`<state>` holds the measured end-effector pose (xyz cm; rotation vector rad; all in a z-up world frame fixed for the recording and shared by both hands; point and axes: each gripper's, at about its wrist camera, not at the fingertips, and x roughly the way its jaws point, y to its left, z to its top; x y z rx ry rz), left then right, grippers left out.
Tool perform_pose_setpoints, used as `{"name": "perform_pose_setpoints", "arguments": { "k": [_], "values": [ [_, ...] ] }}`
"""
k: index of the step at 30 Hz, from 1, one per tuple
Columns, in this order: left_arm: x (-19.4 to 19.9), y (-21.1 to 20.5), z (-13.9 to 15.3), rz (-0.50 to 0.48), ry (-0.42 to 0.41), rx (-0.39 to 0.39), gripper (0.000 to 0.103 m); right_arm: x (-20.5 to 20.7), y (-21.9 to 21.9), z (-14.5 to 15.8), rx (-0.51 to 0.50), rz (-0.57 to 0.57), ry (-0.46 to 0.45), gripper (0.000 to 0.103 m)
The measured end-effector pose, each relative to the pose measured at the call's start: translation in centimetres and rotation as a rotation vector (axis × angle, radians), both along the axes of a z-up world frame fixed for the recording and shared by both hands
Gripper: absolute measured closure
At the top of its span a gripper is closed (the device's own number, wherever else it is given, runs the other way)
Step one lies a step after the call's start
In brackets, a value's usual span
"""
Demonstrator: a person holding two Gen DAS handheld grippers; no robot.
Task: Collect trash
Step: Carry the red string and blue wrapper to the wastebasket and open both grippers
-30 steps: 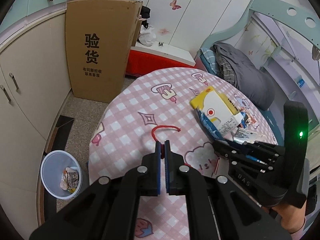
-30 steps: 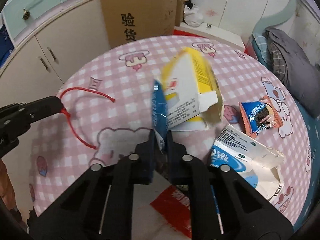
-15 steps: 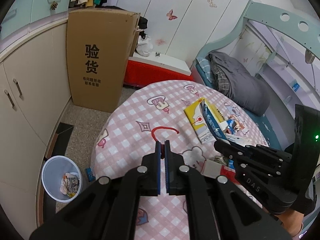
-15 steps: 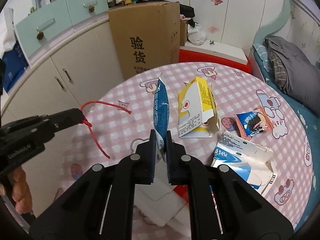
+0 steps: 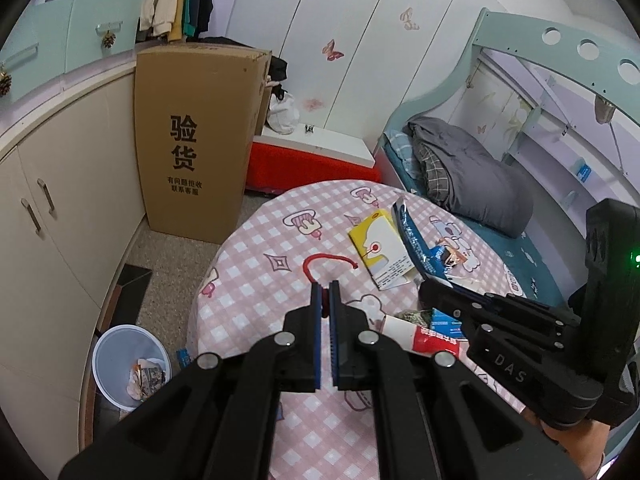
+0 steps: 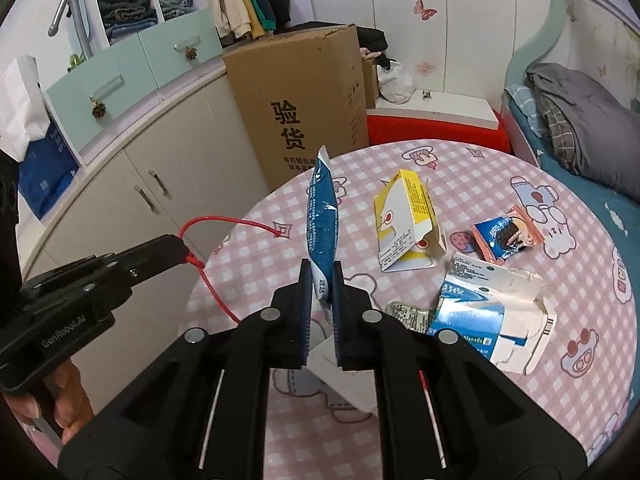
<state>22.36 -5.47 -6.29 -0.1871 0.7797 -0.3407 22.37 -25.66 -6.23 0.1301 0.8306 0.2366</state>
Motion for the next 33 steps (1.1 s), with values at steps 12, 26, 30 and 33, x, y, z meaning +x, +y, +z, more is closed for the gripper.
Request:
{"name": "perform_pose_setpoints", "arguments": {
  "k": [12,26,30,33],
  "values": [
    [-1.6,0.5,2.3,-0.007,-0.024,-0.035,0.100,-1.8,-0.7,2.2,0.083,0.003,-0.023,0.094],
    [-0.3,9.4,0.4,0.080,-0.007,-0.102,0.100,1.3,8.6,0.8,0.092,0.123,0.026,0.094],
    [1.2,14.4,-2.3,0.182,0.035,-0.061,0.100,3.4,14.0,-1.7,0.104,0.188,0.073,0.094],
    [2.7,18.7,-5.2,0.256,0.090,-0.024,0.100,5.3,18.9,-4.3,0.118,0.241,0.123,0.094]
  ]
}}
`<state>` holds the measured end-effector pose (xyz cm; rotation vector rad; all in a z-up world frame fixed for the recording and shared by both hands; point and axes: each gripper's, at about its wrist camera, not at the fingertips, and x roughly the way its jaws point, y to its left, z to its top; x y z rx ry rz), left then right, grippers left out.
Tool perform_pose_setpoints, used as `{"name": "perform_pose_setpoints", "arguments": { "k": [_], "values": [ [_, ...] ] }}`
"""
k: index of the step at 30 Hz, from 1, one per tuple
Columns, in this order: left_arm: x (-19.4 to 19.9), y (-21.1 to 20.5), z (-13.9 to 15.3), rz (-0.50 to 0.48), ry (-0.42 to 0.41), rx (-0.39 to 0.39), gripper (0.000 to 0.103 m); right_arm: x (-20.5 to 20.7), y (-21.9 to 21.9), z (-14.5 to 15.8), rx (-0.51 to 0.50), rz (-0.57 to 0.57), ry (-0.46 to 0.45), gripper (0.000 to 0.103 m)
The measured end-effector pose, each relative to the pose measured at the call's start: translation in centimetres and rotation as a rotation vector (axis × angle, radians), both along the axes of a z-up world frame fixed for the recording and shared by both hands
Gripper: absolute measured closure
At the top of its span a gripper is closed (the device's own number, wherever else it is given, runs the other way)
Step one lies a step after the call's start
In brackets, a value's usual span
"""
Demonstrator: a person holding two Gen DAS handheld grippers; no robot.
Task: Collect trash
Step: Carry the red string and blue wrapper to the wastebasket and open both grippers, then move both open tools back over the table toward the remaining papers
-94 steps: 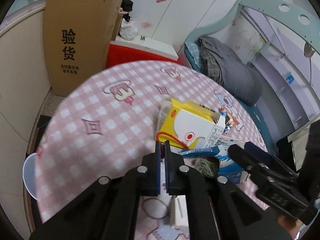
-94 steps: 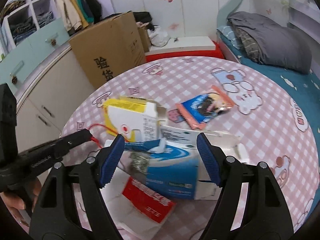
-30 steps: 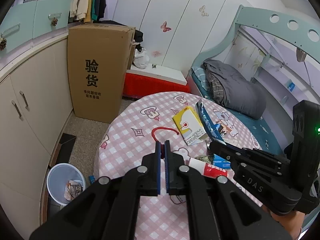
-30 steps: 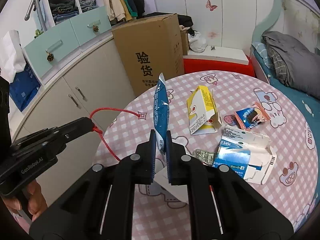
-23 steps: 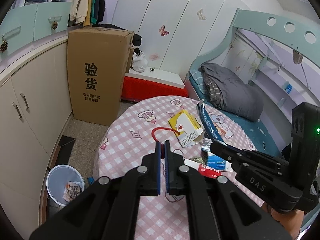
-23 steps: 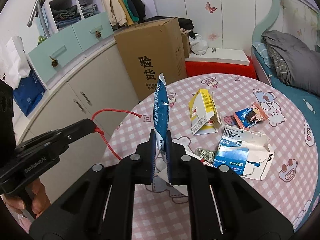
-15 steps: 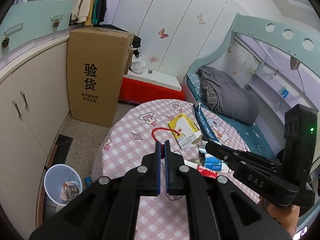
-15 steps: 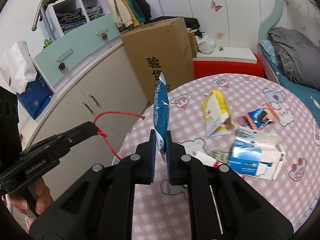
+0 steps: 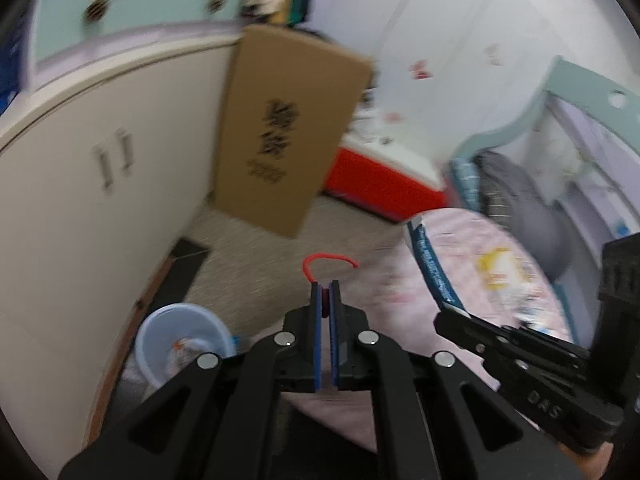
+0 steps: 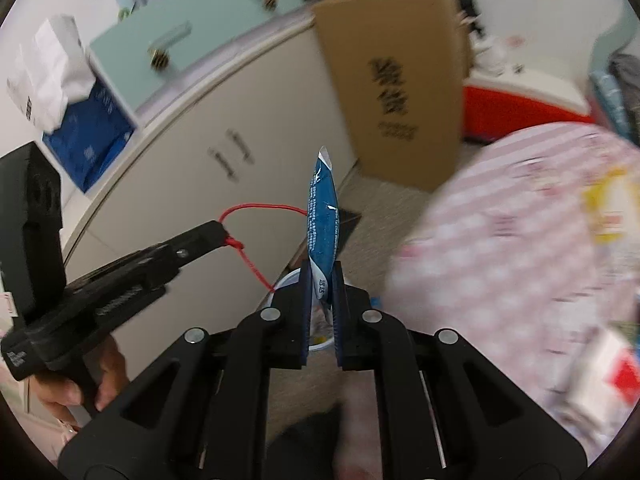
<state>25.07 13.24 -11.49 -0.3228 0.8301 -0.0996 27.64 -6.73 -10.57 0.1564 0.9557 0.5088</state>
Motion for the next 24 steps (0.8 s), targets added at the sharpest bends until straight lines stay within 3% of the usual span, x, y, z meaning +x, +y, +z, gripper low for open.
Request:
{"name": "perform_pose_setpoints", "arguments": {
  "k": [7,9,10,11,17,24],
  "values": [
    [3.9,8.4,-8.1,0.128,0.166,0.012,0.097,3.7,9.7,-7.1,-0.013,0.066,0.113,0.094],
    [4.9,10.4,-10.2,0.156,0.212,-0.015,0.078,4.5,11.3,-9.1,-0.020,0.070,0.147,0.094],
    [5.2,11.3,-11.1,0.178,0.239,-0.016,0.059,4.9,12.1,-10.1,-0.026,0.076,0.164,0.094],
    [5.3,12.0,-11.7,0.193,0.249,-0.019,0.051,5.1,12.6,-10.9,-0.031,0.080,0.177,0.094],
    [4.8,15.1,-14.1,0.232,0.276,-0.035,0.050,5.5,14.4,-13.6,-0.048,0.103,0.224,0.094],
    [3.6,15.6,-14.0,0.267,0.260,-0.021,0.047,5.6,15.5,-13.9,-0.049,0.118,0.216,0.093]
  ]
}}
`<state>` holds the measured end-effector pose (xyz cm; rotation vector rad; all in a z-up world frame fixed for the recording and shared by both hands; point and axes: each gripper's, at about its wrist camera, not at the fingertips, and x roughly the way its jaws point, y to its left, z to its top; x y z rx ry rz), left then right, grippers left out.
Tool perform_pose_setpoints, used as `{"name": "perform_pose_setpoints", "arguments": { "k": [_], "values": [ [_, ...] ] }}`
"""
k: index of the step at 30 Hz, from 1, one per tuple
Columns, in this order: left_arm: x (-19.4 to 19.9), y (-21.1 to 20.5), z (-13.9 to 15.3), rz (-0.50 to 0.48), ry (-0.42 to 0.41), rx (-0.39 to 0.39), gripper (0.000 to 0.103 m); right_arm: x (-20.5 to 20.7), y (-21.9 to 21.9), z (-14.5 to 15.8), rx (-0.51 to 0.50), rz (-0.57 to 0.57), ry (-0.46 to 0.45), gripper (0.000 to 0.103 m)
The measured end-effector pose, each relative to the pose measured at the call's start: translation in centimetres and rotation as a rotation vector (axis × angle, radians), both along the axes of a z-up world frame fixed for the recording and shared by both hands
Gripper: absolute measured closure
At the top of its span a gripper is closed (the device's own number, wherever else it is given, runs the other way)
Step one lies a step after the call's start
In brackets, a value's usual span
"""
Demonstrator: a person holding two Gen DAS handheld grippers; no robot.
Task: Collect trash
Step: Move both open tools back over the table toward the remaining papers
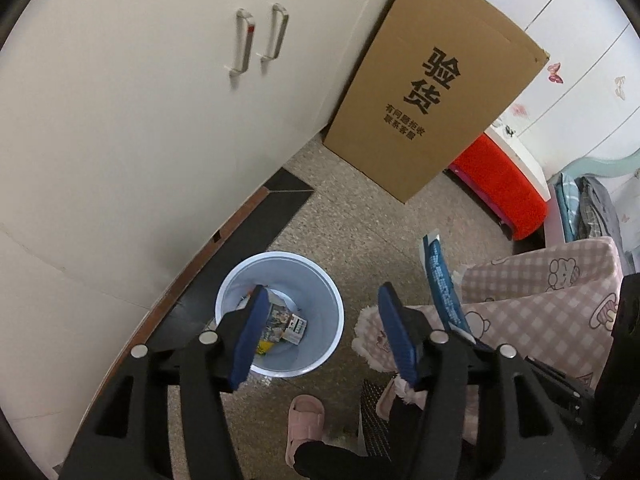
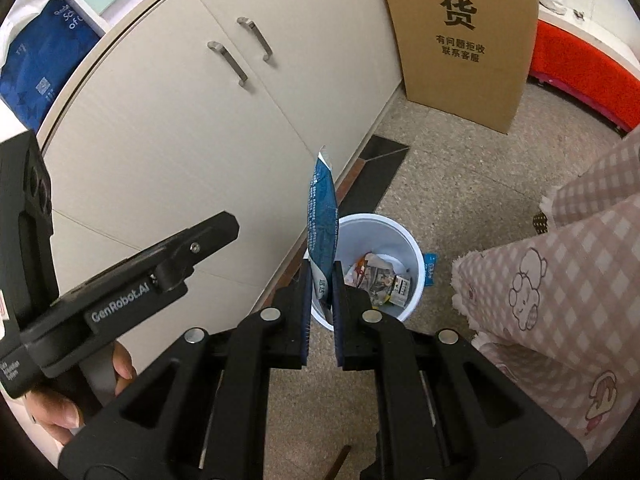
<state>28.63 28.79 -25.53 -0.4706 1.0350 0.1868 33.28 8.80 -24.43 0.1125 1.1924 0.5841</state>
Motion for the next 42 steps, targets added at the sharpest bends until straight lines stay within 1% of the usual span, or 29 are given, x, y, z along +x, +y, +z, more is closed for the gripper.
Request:
{"name": "perform_pose_setpoints", "arguments": {
  "k": [2,3,4,5,7,9,10,11,13,16,18,20,22,26,31,33,37,42],
  "values": [
    [-0.7,0.6,0.4,0.031,-0.012,0.013,0.045,0.1,0.7,0.3,0.005,0.002,-0.027,0.092],
    [-0.9,0.9,0.5,0.047,-0.017,0.021,0.043,0.3,1.0,0.4,0.012,-0.009,-0.050,0.079],
    [-1.0,1.2,0.7,0.072,-0.024,0.033,0.041,0.6,1.2,0.4,0.015,-0.012,-0.049,0.063],
    [-1.3,1.5,1.0,0.095,-0.030,0.045,0.040,0.8,1.3,0.3,0.013,-0.019,-0.050,0.035],
    [-2.2,2.1,1.6,0.138,-0.037,0.070,0.039,0.5,1.3,0.8,-0.004,-0.029,-0.086,0.035],
    [-2.9,2.3,2.5,0.158,-0.048,0.097,0.039,0.2,0.9,1.2,0.020,-0.026,-0.079,0.035],
    [-3.1,2.3,3.0,0.165,-0.053,0.110,0.039,-0.3,0.4,1.8,0.017,-0.034,-0.092,0.035],
    [-3.5,2.2,3.6,0.174,-0.063,0.124,0.039,-0.8,-0.1,2.7,0.007,-0.046,-0.124,0.035],
    [-4.1,1.5,5.2,0.187,-0.100,0.145,0.039,-2.2,-1.9,5.3,0.018,-0.084,-0.175,0.035],
    [-4.8,-0.8,8.2,0.158,-0.164,0.172,0.039,-4.4,-4.8,9.1,0.028,-0.126,-0.266,0.035],
    [-5.3,-3.1,10.5,0.123,-0.217,0.186,0.036,-6.1,-7.4,11.5,0.028,-0.162,-0.316,0.032],
    [-5.9,-6.0,12.8,0.076,-0.270,0.186,0.034,-7.4,-10.1,12.9,0.037,-0.202,-0.341,0.032],
    [-6.2,-8.4,14.3,0.031,-0.301,0.176,0.033,-8.7,-13.1,14.1,0.046,-0.248,-0.362,0.031],
    [-7.3,-14.3,16.9,-0.051,-0.349,0.190,0.031,-11.0,-18.6,15.3,0.059,-0.316,-0.382,0.030],
    [-8.2,-20.1,18.6,-0.128,-0.372,0.191,0.029,-13.3,-24.7,15.7,0.080,-0.379,-0.387,0.029],
    [-8.5,-22.2,19.1,-0.160,-0.376,0.191,0.027,-14.2,-26.7,15.8,0.082,-0.402,-0.397,0.028],
    [-9.1,-26.0,19.7,-0.206,-0.385,0.216,0.025,-15.9,-30.8,15.7,0.098,-0.447,-0.398,0.028],
    [-10.0,-29.9,19.8,-0.264,-0.383,0.226,0.024,-17.2,-34.0,15.4,0.109,-0.485,-0.392,0.027]
  ]
}}
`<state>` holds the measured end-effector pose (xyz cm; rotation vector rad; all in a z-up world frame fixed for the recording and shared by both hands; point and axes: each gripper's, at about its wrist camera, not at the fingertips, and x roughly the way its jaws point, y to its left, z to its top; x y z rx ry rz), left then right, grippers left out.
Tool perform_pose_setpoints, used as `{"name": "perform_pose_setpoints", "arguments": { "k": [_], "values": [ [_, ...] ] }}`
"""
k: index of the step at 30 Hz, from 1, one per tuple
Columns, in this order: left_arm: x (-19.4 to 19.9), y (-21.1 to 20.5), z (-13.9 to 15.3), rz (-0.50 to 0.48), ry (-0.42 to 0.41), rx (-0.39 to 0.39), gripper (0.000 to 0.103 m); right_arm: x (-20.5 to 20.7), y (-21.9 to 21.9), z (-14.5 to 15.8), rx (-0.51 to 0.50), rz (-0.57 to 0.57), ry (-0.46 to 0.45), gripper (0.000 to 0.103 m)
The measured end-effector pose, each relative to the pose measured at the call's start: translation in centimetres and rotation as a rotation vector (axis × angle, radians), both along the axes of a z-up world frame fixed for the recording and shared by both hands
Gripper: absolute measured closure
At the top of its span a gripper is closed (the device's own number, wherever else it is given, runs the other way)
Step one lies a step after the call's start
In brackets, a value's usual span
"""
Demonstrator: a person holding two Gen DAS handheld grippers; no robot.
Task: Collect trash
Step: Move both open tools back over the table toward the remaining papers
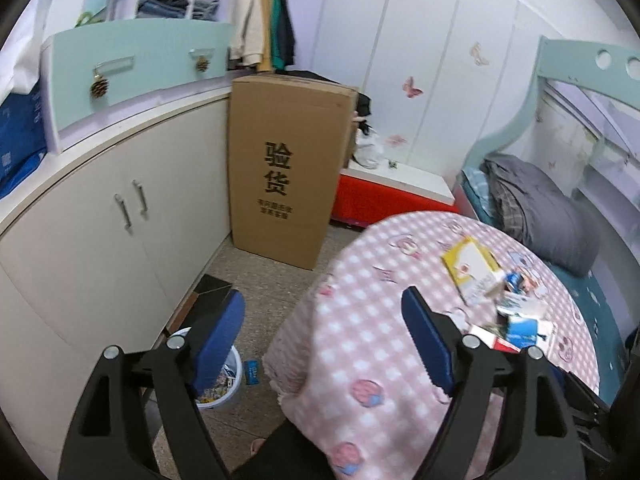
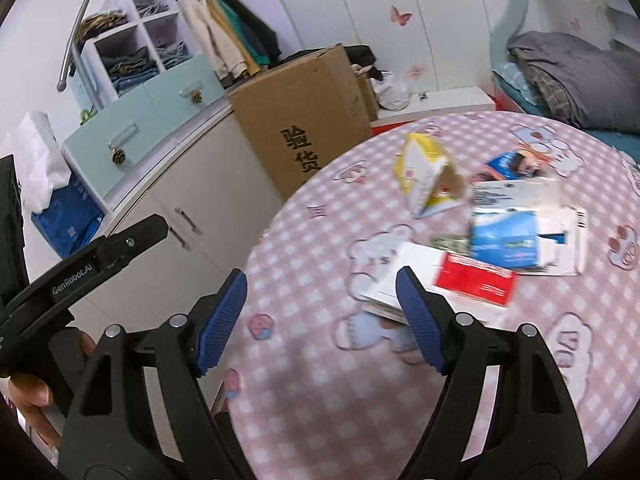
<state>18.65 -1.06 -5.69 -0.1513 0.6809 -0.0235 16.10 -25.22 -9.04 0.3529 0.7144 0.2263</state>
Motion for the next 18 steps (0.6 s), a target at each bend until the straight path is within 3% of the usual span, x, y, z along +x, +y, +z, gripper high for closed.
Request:
{"name": "perform_pose_setpoints", "arguments": {
  "k": [10,18],
  "values": [
    [-0.6,-4.4,-0.6,-0.067,0.024,0.045,0.023,-1.4,-3.8,-0.7,0.015,-0.048,0.005,0.026],
    [0.2,-6.0,-1.7,-0.106,0.081,0.033,0.023,-1.8,-7.4,-1.6,-0.013,-0.136,0.029,0.026]
  ]
}}
